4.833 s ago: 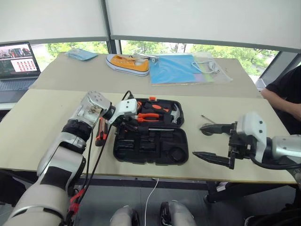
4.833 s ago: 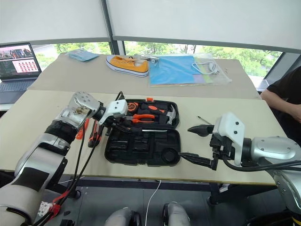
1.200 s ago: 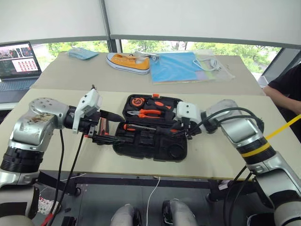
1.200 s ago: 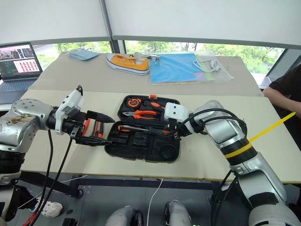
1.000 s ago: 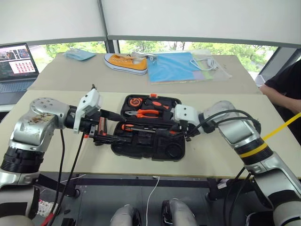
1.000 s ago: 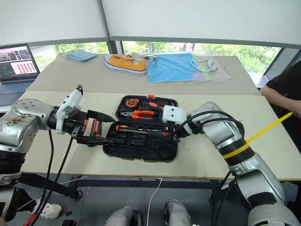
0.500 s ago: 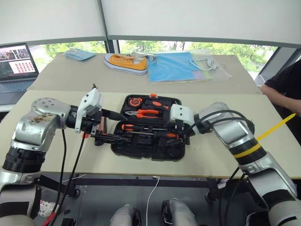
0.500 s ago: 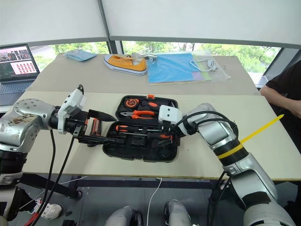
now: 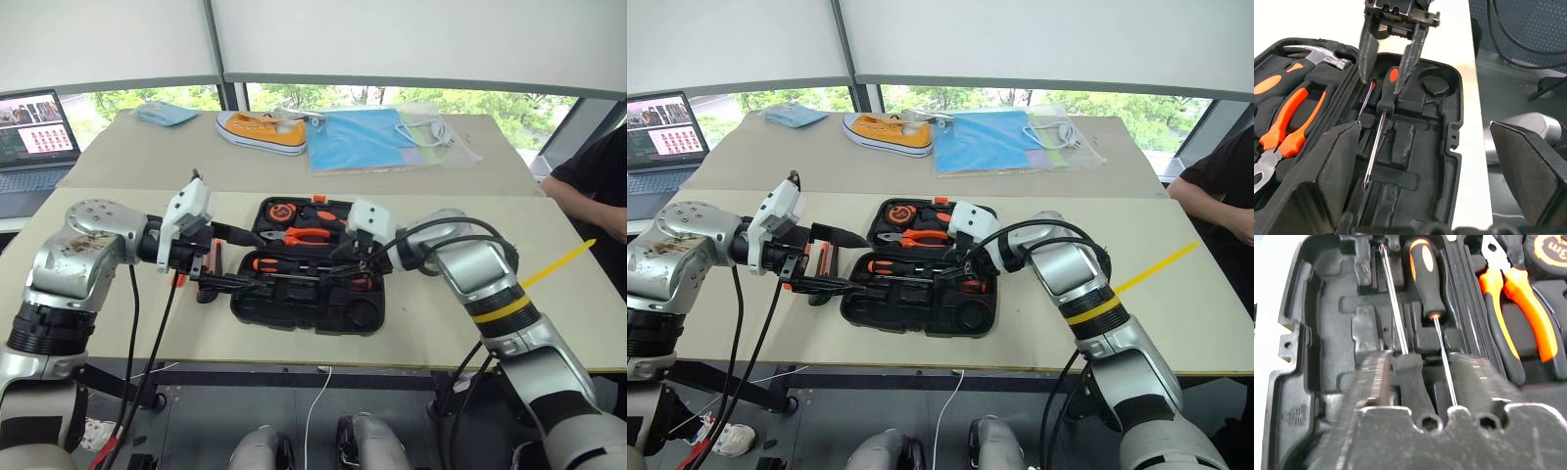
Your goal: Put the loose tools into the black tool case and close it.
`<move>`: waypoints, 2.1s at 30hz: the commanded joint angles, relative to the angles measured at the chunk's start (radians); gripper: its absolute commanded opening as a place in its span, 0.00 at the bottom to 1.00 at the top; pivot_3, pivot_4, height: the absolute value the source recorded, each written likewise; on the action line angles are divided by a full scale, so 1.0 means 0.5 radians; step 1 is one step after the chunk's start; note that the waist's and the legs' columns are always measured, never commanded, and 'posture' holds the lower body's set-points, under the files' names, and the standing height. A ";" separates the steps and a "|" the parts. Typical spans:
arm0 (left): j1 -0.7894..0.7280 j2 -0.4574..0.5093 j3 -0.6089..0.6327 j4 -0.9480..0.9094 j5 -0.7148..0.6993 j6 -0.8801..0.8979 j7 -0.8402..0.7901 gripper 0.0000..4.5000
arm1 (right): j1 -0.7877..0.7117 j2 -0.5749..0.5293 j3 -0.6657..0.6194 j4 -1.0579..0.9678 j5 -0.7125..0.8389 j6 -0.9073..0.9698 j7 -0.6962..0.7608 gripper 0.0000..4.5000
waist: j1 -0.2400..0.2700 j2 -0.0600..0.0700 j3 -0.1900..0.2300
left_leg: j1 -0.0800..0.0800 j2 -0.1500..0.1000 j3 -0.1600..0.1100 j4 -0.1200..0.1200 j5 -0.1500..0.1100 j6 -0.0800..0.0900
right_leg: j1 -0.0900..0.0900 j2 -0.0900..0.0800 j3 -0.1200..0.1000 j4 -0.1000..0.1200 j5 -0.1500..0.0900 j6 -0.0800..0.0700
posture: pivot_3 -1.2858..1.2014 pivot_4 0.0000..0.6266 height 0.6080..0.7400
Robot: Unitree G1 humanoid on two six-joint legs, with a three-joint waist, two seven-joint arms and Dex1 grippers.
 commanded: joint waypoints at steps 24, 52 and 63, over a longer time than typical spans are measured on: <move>-0.024 0.018 0.035 0.010 0.012 -0.055 0.027 1.00 | -0.011 0.064 -0.093 -0.002 -0.020 -0.113 -0.171 0.01 | -0.004 -0.003 -0.002 | 0.006 0.001 0.003 0.000 0.001 -0.002 | 0.001 0.000 0.005 0.007 -0.001 -0.001 | 0.52 0.24 0.84; -0.074 0.018 0.007 0.076 0.046 -0.089 -0.019 1.00 | 0.129 0.062 -0.033 -0.278 0.134 0.155 -0.147 0.01 | -0.003 -0.004 -0.002 | 0.005 0.003 0.002 0.000 0.002 -0.004 | 0.000 0.004 0.005 0.007 -0.004 -0.006 | 0.52 0.24 0.84; -0.064 0.003 -0.003 0.094 0.078 -0.118 -0.025 1.00 | 0.080 0.138 0.050 0.070 0.005 -0.065 -0.276 0.01 | -0.003 -0.004 -0.002 | 0.006 0.003 0.003 0.000 0.002 -0.004 | 0.000 0.004 0.005 0.008 -0.004 -0.006 | 0.52 0.24 0.84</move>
